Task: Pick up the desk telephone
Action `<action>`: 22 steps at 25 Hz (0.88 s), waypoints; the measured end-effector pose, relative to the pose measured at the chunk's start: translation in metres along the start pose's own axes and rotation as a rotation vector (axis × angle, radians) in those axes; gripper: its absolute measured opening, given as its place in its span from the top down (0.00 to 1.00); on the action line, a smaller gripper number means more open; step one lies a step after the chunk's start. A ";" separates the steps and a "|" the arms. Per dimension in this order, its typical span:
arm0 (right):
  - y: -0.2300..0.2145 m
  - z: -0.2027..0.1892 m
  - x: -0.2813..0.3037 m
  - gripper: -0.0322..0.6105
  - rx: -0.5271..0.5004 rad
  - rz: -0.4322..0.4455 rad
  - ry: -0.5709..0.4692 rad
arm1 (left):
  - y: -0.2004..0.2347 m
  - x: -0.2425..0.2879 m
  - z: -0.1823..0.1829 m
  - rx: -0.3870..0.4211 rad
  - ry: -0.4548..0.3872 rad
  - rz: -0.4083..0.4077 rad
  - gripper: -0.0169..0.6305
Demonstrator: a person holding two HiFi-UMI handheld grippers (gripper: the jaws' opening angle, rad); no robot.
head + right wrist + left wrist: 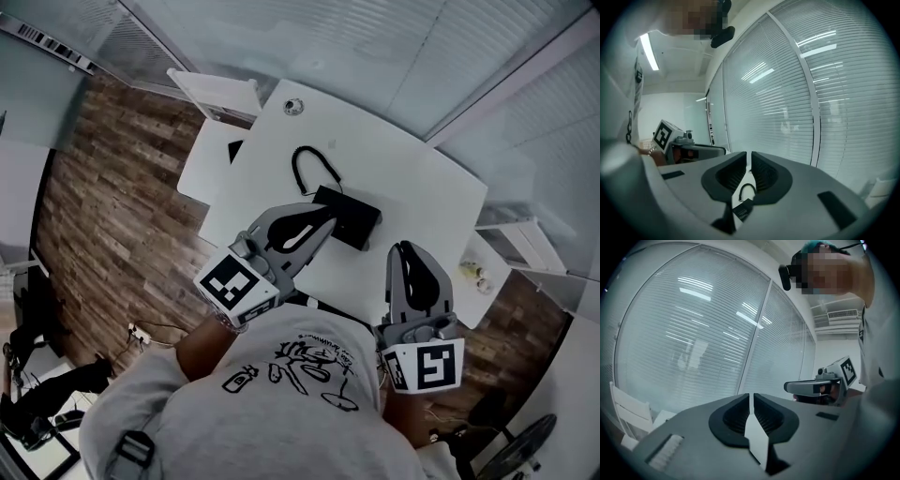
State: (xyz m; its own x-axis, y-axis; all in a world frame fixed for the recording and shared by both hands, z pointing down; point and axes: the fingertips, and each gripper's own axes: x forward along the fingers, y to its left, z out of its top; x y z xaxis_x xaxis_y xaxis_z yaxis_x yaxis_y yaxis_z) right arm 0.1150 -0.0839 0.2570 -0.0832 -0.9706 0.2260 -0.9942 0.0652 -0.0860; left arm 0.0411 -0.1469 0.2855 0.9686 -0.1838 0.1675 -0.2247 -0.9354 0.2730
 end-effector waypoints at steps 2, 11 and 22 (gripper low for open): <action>0.000 -0.016 0.002 0.93 0.017 0.000 0.030 | 0.007 0.002 -0.016 -0.022 0.024 0.001 0.95; -0.005 -0.088 0.019 0.93 0.049 0.000 0.154 | 0.036 0.014 -0.085 -0.100 0.115 -0.006 0.87; -0.020 -0.164 0.051 0.84 0.106 -0.011 0.237 | 0.077 0.025 -0.170 -0.162 0.229 0.011 0.82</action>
State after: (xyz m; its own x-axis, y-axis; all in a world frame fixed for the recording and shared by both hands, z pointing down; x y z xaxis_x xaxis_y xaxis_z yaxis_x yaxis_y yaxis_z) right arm 0.1196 -0.0966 0.4291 -0.0991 -0.8887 0.4477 -0.9833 0.0185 -0.1810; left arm 0.0298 -0.1720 0.4718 0.9208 -0.1035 0.3760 -0.2672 -0.8697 0.4150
